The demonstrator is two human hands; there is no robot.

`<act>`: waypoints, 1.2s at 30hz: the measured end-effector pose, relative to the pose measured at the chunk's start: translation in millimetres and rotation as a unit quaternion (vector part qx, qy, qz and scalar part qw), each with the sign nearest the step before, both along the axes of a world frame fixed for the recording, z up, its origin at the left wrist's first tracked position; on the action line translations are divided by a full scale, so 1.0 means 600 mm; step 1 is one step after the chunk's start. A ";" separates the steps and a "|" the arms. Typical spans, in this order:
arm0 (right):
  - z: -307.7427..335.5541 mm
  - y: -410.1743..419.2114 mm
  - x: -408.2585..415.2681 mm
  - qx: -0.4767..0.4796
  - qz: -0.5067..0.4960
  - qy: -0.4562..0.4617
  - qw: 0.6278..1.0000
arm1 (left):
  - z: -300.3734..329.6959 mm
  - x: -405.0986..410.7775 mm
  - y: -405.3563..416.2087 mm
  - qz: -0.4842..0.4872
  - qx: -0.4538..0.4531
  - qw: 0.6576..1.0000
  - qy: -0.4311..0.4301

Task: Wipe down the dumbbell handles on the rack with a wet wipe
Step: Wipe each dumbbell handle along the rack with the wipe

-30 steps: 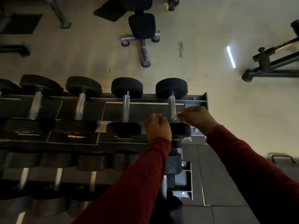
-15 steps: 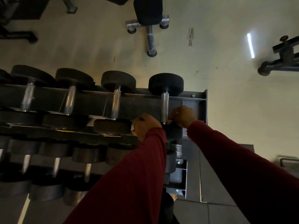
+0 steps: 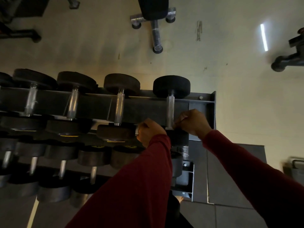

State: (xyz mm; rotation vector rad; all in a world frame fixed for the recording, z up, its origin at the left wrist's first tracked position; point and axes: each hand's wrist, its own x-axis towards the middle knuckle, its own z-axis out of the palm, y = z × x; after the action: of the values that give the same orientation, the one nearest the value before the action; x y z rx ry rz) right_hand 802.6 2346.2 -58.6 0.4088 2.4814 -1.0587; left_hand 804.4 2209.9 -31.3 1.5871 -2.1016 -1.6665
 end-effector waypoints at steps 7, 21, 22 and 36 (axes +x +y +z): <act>0.028 -0.059 -0.015 0.044 0.065 0.099 0.992 | 0.007 -0.002 0.003 0.043 0.020 0.998 0.033; 0.032 -0.023 0.004 -0.008 -0.013 0.069 0.998 | 0.010 -0.002 0.004 0.059 0.027 0.997 0.035; 0.031 -0.032 0.009 -0.024 -0.037 0.103 0.994 | 0.012 -0.003 0.004 0.055 0.025 0.998 0.031; 0.007 -0.047 -0.086 -0.451 -0.527 0.013 0.720 | 0.005 -0.005 0.007 0.039 -0.006 0.999 0.014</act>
State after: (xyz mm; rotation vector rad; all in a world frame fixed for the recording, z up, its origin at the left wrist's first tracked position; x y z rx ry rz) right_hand 750.8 2318.2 -54.2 1.4984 1.2409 -2.4627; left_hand 801.4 2214.4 -28.3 1.6109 -2.0064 -1.6394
